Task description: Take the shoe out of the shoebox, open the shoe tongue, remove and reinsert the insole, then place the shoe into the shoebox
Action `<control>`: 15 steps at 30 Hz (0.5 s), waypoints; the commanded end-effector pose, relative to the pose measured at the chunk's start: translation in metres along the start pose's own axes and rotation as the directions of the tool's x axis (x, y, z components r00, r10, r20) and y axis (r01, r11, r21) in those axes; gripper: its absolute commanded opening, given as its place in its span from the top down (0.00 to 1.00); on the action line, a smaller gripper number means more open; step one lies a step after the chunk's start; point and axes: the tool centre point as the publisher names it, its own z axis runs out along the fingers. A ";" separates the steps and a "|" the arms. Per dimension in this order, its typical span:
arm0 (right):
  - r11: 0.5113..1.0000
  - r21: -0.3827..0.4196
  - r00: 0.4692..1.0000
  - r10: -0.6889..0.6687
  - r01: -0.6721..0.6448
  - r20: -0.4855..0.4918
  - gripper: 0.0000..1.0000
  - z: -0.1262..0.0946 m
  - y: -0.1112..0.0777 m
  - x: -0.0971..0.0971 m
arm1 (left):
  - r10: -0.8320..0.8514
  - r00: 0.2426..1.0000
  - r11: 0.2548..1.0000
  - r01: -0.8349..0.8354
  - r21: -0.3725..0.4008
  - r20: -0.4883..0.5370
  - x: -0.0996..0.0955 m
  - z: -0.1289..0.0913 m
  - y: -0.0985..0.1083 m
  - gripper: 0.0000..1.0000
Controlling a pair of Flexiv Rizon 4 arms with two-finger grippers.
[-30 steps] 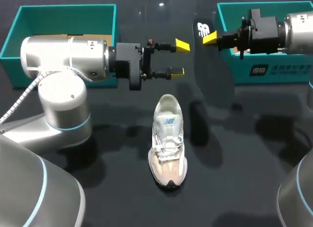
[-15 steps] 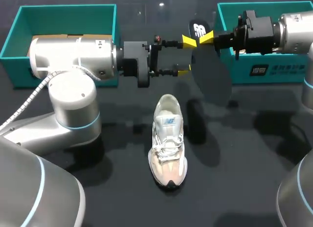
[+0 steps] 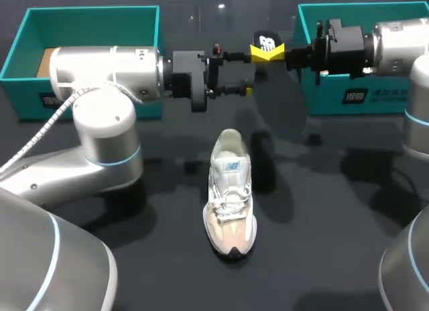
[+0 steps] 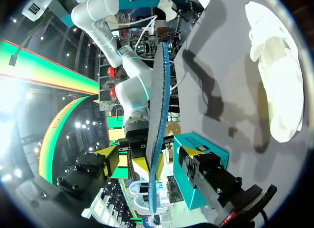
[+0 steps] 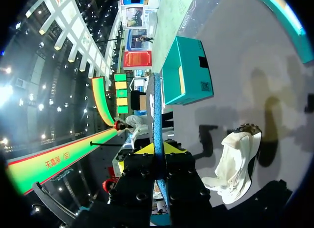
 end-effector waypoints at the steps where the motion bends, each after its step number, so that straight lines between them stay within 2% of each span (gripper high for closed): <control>1: 1.000 -0.001 1.000 0.001 -0.001 0.002 1.00 0.002 0.000 0.000 | -0.002 1.000 1.000 0.002 0.016 -0.004 0.003 0.009 0.011 0.30; 6: 1.000 -0.001 1.000 0.001 -0.001 0.002 1.00 0.002 0.000 0.000 | -0.006 1.000 0.999 0.006 0.034 -0.001 0.005 0.016 0.009 0.49; 15: 1.000 -0.001 1.000 0.001 -0.001 0.002 1.00 0.002 0.000 0.000 | -0.017 1.000 0.999 0.017 0.043 0.015 0.007 0.016 0.005 0.56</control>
